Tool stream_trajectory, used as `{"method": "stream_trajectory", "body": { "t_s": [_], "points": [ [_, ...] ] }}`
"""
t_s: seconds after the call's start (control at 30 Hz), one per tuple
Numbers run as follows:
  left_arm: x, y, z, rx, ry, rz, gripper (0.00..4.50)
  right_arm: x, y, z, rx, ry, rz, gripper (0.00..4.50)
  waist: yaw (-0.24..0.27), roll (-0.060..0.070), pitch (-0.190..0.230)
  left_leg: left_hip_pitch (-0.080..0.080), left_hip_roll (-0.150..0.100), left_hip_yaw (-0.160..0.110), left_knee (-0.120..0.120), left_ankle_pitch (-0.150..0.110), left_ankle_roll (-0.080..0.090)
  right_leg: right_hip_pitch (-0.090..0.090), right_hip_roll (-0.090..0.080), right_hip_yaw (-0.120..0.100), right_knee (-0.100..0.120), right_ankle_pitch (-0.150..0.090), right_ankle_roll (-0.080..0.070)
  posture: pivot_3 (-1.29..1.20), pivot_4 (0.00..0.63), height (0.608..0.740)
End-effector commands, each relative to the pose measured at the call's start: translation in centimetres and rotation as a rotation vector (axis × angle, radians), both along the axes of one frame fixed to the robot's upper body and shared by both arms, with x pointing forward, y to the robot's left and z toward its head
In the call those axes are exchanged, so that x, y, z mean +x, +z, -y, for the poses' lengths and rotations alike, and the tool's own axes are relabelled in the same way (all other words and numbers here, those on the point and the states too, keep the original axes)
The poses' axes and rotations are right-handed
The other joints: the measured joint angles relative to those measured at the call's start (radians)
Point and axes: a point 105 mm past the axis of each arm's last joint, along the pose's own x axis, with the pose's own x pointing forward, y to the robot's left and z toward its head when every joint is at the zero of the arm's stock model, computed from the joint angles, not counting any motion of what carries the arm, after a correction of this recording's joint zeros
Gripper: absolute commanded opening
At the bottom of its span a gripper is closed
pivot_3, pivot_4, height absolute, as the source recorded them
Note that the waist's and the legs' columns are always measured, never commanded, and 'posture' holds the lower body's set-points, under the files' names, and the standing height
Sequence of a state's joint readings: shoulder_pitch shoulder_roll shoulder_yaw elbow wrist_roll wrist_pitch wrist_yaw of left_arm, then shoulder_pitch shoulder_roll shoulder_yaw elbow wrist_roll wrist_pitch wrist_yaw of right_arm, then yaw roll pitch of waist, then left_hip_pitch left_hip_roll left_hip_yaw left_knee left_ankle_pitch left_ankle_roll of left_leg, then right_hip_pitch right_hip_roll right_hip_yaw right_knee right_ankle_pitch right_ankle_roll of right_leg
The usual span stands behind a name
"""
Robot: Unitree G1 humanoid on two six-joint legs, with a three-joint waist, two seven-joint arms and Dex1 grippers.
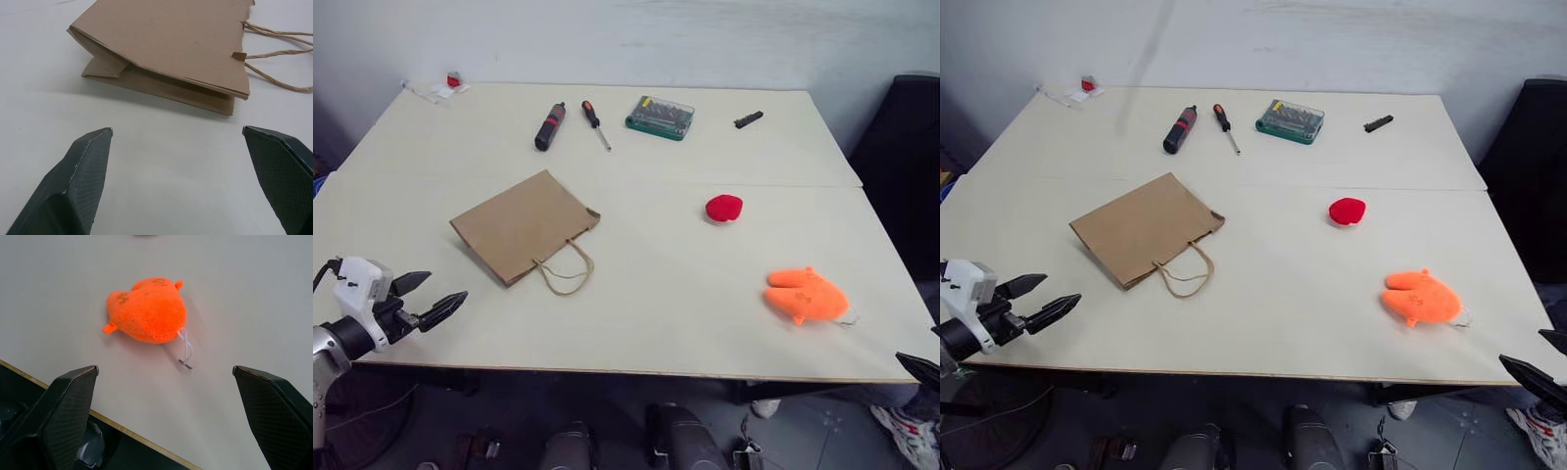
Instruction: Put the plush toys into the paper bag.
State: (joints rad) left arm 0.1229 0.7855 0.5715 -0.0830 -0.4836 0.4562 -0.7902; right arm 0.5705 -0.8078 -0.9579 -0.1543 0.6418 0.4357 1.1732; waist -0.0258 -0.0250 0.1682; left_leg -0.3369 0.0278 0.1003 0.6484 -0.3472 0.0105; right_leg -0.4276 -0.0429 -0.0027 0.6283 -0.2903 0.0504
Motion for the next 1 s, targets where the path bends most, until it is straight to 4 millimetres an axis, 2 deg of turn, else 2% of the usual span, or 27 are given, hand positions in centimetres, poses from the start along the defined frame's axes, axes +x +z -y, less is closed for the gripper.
{"method": "stream_trajectory", "body": {
  "t_s": [0.03, 0.6, 0.73, 0.83, 0.9, 1.0],
  "points": [
    [0.0, 1.2, 0.1, 0.005, 0.005, 0.045, 4.46, 0.2, 1.0, 0.2, -0.039, -0.003, 0.029, 4.50, 0.000, 0.000, 0.000, 0.000, 0.000, 0.000, 0.000, 0.000, 0.000, 0.000, 0.000, -0.001, 0.000, 0.000, 0.000, 0.00, 0.150, 0.740],
    [0.7, 1.2, 1.2, 0.019, -0.031, 0.029, 4.46, 0.9, 1.9, -0.5, -0.072, -0.020, 0.071, 4.50, 0.000, 0.000, 0.000, 0.000, 0.000, -0.002, 0.000, 0.000, -0.001, 0.001, 0.000, -0.001, 0.000, -0.001, -0.001, 0.00, 0.150, 0.740],
    [1.0, 1.9, 2.6, 0.003, -0.102, 0.034, 4.46, 1.7, 2.8, -0.9, -0.094, -0.016, 0.125, 4.50, 0.000, 0.000, 0.000, 0.000, 0.000, -0.002, 0.000, 0.000, -0.001, 0.001, 0.000, -0.002, 0.000, -0.001, -0.001, 0.00, 0.150, 0.740],
    [1.9, 3.4, 5.3, 0.005, -0.216, 0.069, 4.46, 2.3, 4.1, -3.6, -0.041, 0.080, 0.147, 4.50, 0.003, 0.000, 0.000, -0.001, 0.000, -0.002, 0.000, 0.000, -0.001, 0.001, 0.000, -0.002, 0.000, -0.001, -0.001, 0.00, 0.150, 0.740],
    [2.6, 4.6, 8.1, 0.068, -0.351, 0.088, 4.46, 2.7, 5.0, -7.2, 0.001, 0.211, 0.157, 4.50, 0.007, 0.000, 0.000, -0.001, 0.000, -0.003, 0.001, 0.000, -0.001, 0.001, 0.000, -0.003, 0.000, 0.000, -0.001, 0.00, 0.150, 0.740],
    [3.4, 4.7, 11.6, 0.191, -0.533, 0.111, 4.46, 3.2, 5.5, -12.2, 0.053, 0.363, 0.179, 4.50, 0.006, 0.000, 0.000, -0.001, 0.000, -0.004, 0.001, 0.001, -0.003, 0.002, 0.001, -0.004, 0.000, 0.000, 0.000, 0.00, 0.150, 0.740]
  ]
}}
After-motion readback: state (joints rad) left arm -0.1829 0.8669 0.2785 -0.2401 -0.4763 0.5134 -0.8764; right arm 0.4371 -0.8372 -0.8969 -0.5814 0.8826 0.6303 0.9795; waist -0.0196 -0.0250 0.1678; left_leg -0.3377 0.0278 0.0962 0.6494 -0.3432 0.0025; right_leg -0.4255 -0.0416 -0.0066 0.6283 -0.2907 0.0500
